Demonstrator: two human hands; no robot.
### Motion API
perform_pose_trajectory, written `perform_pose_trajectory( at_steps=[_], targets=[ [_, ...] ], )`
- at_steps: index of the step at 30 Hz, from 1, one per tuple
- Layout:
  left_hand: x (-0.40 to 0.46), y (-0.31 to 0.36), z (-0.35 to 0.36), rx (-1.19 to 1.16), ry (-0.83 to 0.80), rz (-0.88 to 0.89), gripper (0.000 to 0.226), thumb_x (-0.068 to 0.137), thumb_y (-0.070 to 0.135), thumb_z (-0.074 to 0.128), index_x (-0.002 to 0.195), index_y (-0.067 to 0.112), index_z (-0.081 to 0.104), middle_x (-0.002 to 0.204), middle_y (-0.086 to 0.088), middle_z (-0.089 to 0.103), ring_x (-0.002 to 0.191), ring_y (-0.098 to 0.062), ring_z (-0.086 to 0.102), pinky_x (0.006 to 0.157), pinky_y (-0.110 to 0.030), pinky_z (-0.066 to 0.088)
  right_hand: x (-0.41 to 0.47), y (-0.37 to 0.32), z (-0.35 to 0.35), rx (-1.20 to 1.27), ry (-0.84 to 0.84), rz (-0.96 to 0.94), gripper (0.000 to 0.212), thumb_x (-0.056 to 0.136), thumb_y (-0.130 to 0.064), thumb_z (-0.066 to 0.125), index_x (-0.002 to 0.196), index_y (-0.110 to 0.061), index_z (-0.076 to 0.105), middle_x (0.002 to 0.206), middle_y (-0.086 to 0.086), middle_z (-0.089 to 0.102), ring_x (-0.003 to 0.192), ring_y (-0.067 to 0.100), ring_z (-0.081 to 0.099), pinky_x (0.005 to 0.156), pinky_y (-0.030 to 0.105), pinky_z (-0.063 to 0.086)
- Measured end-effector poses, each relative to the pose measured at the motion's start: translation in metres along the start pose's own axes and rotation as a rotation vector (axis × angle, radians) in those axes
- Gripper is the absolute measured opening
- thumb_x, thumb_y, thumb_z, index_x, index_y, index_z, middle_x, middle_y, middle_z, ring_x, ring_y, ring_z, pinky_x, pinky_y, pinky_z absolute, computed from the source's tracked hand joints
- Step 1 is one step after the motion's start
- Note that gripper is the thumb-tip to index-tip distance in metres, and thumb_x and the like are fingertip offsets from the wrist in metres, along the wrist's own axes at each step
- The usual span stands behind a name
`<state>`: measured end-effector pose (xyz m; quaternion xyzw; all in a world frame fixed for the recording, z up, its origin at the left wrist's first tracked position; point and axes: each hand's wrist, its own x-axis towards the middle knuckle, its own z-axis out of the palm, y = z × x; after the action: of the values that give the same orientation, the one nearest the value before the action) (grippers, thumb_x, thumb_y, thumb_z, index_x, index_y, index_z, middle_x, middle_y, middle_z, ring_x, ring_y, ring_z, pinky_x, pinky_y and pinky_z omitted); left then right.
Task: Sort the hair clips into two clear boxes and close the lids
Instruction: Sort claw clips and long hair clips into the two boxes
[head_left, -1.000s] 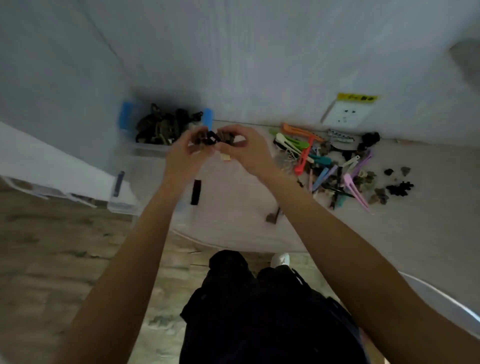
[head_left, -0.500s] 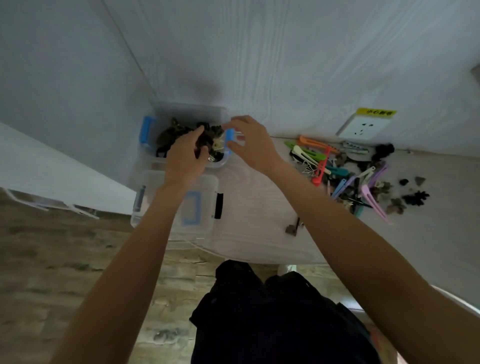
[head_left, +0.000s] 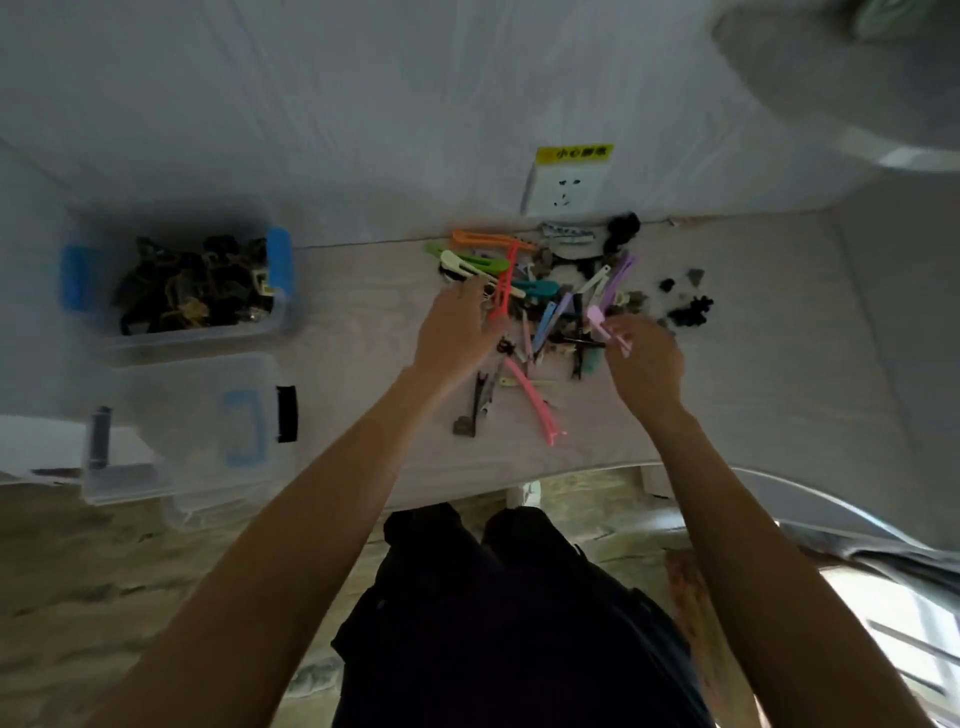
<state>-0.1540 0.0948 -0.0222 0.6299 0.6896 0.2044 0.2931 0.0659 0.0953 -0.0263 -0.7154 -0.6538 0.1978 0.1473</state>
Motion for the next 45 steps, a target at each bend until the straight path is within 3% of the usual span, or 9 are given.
perform_pose_trajectory(
  at_steps=[4,8,13,16,19,24,30,39,45],
  targets=[
    [0.036,0.017,0.02,0.212,-0.025,-0.073,0.054,0.09,0.031,0.053,0.134,0.004,0.036,0.133,-0.017,0.045,0.122,-0.033,0.041,0.095,-0.041,0.04,0.02,0.019,0.012,-0.129,-0.135,-0.035,0.032,0.087,-0.014,0.056,0.119,-0.012,0.055,0.117,0.014,0.058,0.106,0.032,0.055,0.081,0.037,0.046],
    [0.052,0.016,0.025,0.355,-0.067,-0.083,0.057,0.084,0.033,0.062,0.13,0.007,0.041,0.127,-0.015,0.05,0.118,-0.032,0.045,0.089,-0.041,0.045,0.033,0.016,0.014,-0.235,-0.147,-0.174,0.032,0.089,-0.018,0.056,0.12,-0.009,0.055,0.118,0.014,0.057,0.104,0.033,0.055,0.082,0.038,0.045],
    [0.052,0.021,0.025,0.172,-0.059,0.038,0.047,0.083,0.018,0.062,0.128,0.019,0.047,0.104,-0.002,0.067,0.095,-0.019,0.063,0.072,-0.032,0.051,0.052,0.023,-0.004,-0.17,-0.165,-0.263,0.027,0.086,-0.012,0.059,0.111,-0.004,0.059,0.108,0.022,0.059,0.1,0.039,0.055,0.083,0.041,0.043],
    [0.048,0.03,0.019,-0.017,-0.005,0.118,0.036,0.088,0.013,0.055,0.124,0.015,0.054,0.104,-0.003,0.066,0.084,-0.013,0.061,0.071,-0.027,0.051,0.064,0.023,-0.023,-0.064,-0.13,-0.382,0.024,0.082,0.001,0.057,0.106,0.003,0.058,0.104,0.026,0.056,0.086,0.037,0.057,0.07,0.038,0.044],
    [0.051,0.03,0.001,0.002,0.03,0.183,0.029,0.094,0.01,0.047,0.121,0.009,0.055,0.101,-0.004,0.059,0.069,-0.007,0.048,0.062,-0.013,0.035,0.086,0.018,-0.022,-0.149,-0.248,-0.521,0.024,0.073,0.013,0.052,0.092,-0.002,0.055,0.097,0.025,0.053,0.072,0.03,0.053,0.058,0.035,0.039],
    [0.074,0.002,-0.024,0.341,-0.007,0.144,0.039,0.091,0.005,0.045,0.13,0.004,0.046,0.121,-0.02,0.051,0.106,-0.034,0.05,0.088,-0.041,0.038,0.098,0.021,-0.009,-0.382,-0.374,-0.638,0.03,0.058,0.009,0.067,0.083,-0.003,0.056,0.084,0.022,0.056,0.07,0.035,0.055,0.059,0.034,0.036],
    [0.089,-0.005,-0.01,0.534,-0.207,0.128,0.061,0.075,0.033,0.066,0.129,0.012,0.046,0.131,-0.012,0.048,0.123,-0.029,0.04,0.098,-0.04,0.031,0.093,0.019,-0.017,-0.437,-0.387,-0.515,0.03,0.069,-0.013,0.065,0.095,0.0,0.061,0.099,0.023,0.055,0.092,0.038,0.053,0.076,0.04,0.039],
    [0.085,-0.018,-0.007,0.529,-0.271,0.079,0.071,0.072,0.054,0.067,0.128,0.015,0.045,0.131,-0.011,0.05,0.118,-0.029,0.046,0.097,-0.041,0.035,0.083,0.007,-0.011,-0.402,-0.306,-0.536,0.02,0.077,-0.009,0.062,0.095,-0.002,0.064,0.092,0.023,0.062,0.094,0.038,0.055,0.089,0.047,0.04],
    [0.078,-0.032,-0.013,0.265,-0.339,-0.029,0.058,0.076,0.043,0.071,0.121,0.011,0.052,0.118,-0.01,0.061,0.103,-0.024,0.057,0.082,-0.031,0.044,0.085,-0.047,0.005,-0.197,-0.196,-0.613,0.033,0.075,-0.01,0.068,0.107,-0.004,0.062,0.107,0.018,0.065,0.096,0.034,0.056,0.085,0.041,0.041]
  ],
)
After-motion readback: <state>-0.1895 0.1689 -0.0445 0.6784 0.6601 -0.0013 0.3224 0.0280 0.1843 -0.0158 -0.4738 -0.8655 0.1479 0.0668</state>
